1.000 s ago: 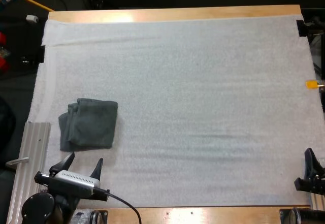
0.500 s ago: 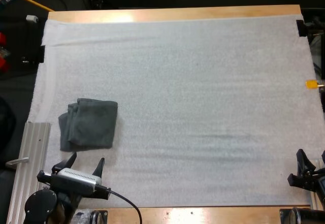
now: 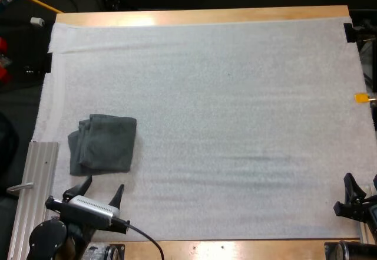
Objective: Pick towel from pile, fold and stack
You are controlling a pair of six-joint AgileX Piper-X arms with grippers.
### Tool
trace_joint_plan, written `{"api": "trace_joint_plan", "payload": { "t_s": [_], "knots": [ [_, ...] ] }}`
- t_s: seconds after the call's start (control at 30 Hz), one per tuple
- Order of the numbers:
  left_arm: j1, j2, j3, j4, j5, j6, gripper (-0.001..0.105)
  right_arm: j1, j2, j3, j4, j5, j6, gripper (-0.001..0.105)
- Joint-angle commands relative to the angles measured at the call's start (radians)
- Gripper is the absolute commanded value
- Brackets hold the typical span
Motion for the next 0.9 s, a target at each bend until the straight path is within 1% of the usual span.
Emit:
{"api": "trace_joint_plan", "payload": {
  "t_s": [0.0,0.07,0.87],
  "knots": [
    [-0.016,-0.14,-0.004,-0.015,0.004,-0.004,0.064,0.001,-0.037,-0.003,-0.009,-0.008,-0.002,0.059],
    [-0.029,-0.142,-0.004,-0.015,0.004,-0.004,0.064,0.001,-0.037,-0.003,-0.009,-0.008,-0.002,0.059],
    [-0.029,-0.141,-0.004,-0.015,0.004,-0.004,0.064,0.001,-0.037,-0.003,-0.009,-0.008,-0.002,0.059]
  ]
}}
